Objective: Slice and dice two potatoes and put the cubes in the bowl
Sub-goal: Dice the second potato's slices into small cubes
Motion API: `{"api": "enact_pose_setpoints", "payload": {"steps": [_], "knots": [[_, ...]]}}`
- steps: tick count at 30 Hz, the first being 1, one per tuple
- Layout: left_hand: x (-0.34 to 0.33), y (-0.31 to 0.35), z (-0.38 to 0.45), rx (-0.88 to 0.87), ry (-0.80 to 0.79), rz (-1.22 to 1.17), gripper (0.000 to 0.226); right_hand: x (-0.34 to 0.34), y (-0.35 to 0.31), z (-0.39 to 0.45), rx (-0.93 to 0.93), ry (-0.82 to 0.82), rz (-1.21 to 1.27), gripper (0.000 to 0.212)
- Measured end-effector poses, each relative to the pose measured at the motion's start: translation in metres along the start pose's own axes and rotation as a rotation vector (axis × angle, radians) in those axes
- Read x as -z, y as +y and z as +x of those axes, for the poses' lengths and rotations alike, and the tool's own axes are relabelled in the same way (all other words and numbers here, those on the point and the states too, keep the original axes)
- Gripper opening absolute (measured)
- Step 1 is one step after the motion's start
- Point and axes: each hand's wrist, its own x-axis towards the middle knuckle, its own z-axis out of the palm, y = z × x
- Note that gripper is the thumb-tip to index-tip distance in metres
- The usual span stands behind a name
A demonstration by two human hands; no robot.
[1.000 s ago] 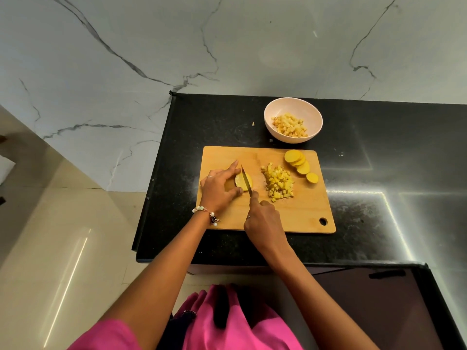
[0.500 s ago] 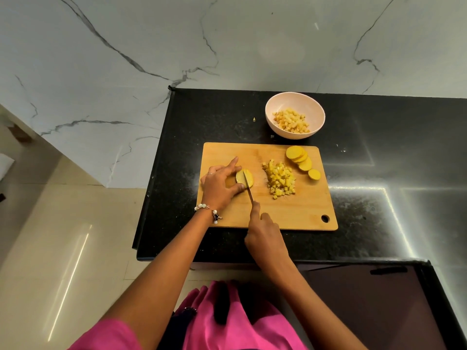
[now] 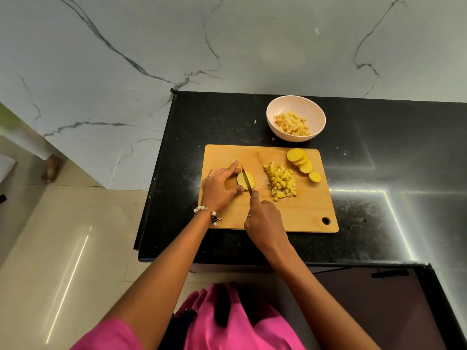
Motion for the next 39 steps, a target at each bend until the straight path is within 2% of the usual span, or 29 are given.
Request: {"api": "enact_pose_setpoints", "payload": {"steps": [29, 36, 39], "knots": [[-0.002, 0.001, 0.001, 0.003, 0.051, -0.040, 0.061, -0.011, -0.012, 0.014, 0.024, 0.072, -0.058, 0.059], [-0.002, 0.002, -0.001, 0.004, 0.070, -0.017, 0.062, -0.018, 0.000, -0.044, 0.016, -0.043, -0.085, 0.067], [-0.001, 0.003, -0.001, 0.009, 0.053, -0.019, 0.062, -0.007, 0.001, -0.048, -0.015, -0.068, -0.009, 0.065]]}}
